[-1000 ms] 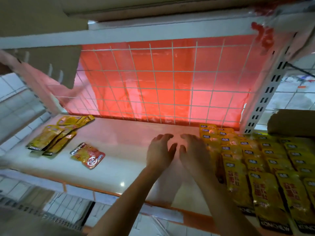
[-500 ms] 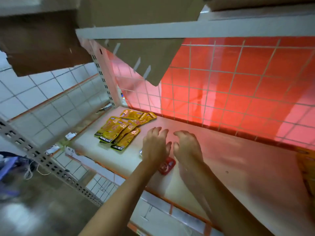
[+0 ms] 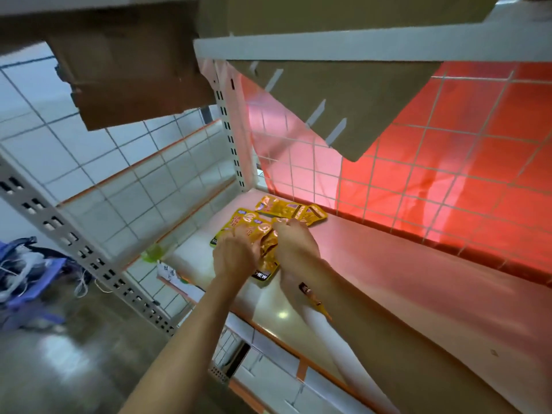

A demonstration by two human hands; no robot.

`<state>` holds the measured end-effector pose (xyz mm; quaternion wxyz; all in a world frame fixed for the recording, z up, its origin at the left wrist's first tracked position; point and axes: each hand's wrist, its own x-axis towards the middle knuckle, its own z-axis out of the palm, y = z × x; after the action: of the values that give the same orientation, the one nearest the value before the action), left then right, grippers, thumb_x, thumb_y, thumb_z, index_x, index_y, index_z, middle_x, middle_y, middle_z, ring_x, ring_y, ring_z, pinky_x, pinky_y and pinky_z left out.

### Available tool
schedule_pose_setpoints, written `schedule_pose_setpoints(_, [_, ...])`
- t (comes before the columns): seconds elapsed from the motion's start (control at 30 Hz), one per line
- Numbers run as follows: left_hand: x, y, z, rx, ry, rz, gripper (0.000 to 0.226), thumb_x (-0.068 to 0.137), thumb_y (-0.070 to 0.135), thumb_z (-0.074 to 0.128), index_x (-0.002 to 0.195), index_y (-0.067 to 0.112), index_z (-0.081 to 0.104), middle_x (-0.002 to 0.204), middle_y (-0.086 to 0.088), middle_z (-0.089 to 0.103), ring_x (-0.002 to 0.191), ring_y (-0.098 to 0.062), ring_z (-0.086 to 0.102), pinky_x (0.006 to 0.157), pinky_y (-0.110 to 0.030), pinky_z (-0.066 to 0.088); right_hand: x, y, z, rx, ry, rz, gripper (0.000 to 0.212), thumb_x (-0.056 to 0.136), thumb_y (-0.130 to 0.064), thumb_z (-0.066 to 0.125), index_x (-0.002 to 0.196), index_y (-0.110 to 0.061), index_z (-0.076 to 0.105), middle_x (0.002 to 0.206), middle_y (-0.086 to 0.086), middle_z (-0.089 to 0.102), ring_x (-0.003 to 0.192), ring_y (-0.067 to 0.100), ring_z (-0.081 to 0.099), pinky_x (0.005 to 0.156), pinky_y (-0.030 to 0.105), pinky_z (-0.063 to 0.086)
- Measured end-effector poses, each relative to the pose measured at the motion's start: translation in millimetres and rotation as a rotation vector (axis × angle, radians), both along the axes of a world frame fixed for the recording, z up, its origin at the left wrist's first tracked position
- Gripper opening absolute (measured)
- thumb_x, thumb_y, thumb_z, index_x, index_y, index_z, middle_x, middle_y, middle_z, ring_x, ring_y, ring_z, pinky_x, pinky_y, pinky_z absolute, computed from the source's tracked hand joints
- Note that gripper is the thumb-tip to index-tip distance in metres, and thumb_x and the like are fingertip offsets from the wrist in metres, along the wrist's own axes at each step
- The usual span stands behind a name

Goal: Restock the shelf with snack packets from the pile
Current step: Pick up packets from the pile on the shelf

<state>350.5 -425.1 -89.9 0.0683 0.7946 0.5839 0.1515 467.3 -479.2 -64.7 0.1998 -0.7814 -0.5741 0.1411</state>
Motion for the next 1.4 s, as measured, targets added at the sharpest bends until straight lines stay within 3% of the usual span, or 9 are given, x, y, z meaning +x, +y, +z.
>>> schedule_pose_setpoints(0.13, [-2,5,-3,-0.067,0.025,0.017,0.052,0.088,0.047,0.059,0.117,0.005,0.050,0.118,-0.017,0.057,0.114,-0.035,0.052,0.092,-0.041,0.041,-3,10,-5,-0.141,-0.033,0.003,0.034,0.087,-0.013,0.047,0.120,-0.016,0.056,0.124,0.014,0.049,0.117,0.033,0.049,0.090,0.037,0.046])
schedule_pose_setpoints(0.4, [6,0,4,-0.074,-0.080,0.011,0.066,0.075,0.053,0.070,0.116,0.003,0.055,0.113,-0.020,0.058,0.106,-0.037,0.056,0.084,-0.039,0.045,-4,9,-14,-0.052,0.153,-0.150,0.029,0.079,-0.011,0.049,0.105,-0.011,0.064,0.112,0.013,0.062,0.105,0.033,0.057,0.079,0.032,0.047])
schedule_pose_setpoints(0.6, [13,-11,6,-0.093,-0.179,-0.032,0.064,0.077,0.053,0.070,0.117,0.004,0.057,0.113,-0.018,0.059,0.105,-0.035,0.056,0.084,-0.037,0.043,-3,6,-16,0.116,0.686,-0.435,0.033,0.086,-0.011,0.048,0.119,-0.012,0.044,0.115,0.014,0.061,0.107,0.033,0.057,0.087,0.034,0.045])
schedule_pose_setpoints(0.77, [25,-23,13,-0.141,-0.336,-0.121,0.062,0.078,0.041,0.074,0.126,0.005,0.057,0.110,-0.015,0.063,0.106,-0.028,0.057,0.087,-0.033,0.047,0,1,-12,0.260,1.048,-0.582,0.050,0.079,-0.005,0.054,0.126,-0.018,0.042,0.109,0.005,0.062,0.103,0.025,0.060,0.091,0.036,0.051])
schedule_pose_setpoints(0.97, [33,-33,15,-0.175,-0.348,-0.174,0.065,0.075,0.036,0.076,0.129,0.009,0.053,0.118,-0.013,0.061,0.114,-0.026,0.053,0.092,-0.032,0.045,12,-9,-6,0.231,1.363,-0.569,0.026,0.075,0.002,0.065,0.100,-0.003,0.062,0.088,0.018,0.068,0.078,0.029,0.067,0.070,0.036,0.057])
schedule_pose_setpoints(1.07, [33,-37,13,-0.218,-0.406,-0.166,0.060,0.073,0.035,0.079,0.124,0.013,0.055,0.113,-0.007,0.066,0.107,-0.023,0.061,0.083,-0.024,0.044,17,-17,-3,0.196,1.382,-0.563,0.010,0.077,0.005,0.063,0.083,-0.003,0.062,0.079,0.018,0.066,0.070,0.030,0.066,0.063,0.036,0.056])
schedule_pose_setpoints(1.13, [33,-40,11,-0.223,-0.432,-0.173,0.060,0.071,0.037,0.079,0.123,0.017,0.056,0.115,-0.003,0.066,0.108,-0.019,0.061,0.082,-0.021,0.042,17,-21,-2,0.197,1.350,-0.577,0.014,0.079,0.007,0.058,0.078,-0.006,0.061,0.073,0.015,0.065,0.064,0.028,0.064,0.059,0.035,0.055])
schedule_pose_setpoints(1.27, [37,-43,11,-0.213,-0.473,-0.196,0.063,0.070,0.039,0.080,0.126,0.023,0.054,0.122,0.001,0.064,0.112,-0.015,0.060,0.083,-0.023,0.044,17,-29,3,0.284,1.467,-0.530,0.030,0.082,0.013,0.046,0.093,-0.010,0.063,0.084,0.013,0.069,0.074,0.026,0.068,0.066,0.035,0.057])
schedule_pose_setpoints(1.4, [50,-50,16,-0.212,-0.583,-0.263,0.060,0.071,0.035,0.080,0.125,0.029,0.054,0.119,0.009,0.060,0.108,-0.005,0.055,0.081,-0.012,0.037,26,-47,9,0.426,1.510,-0.508,0.030,0.083,0.010,0.046,0.102,-0.009,0.060,0.081,0.012,0.068,0.062,0.021,0.067,0.051,0.027,0.050])
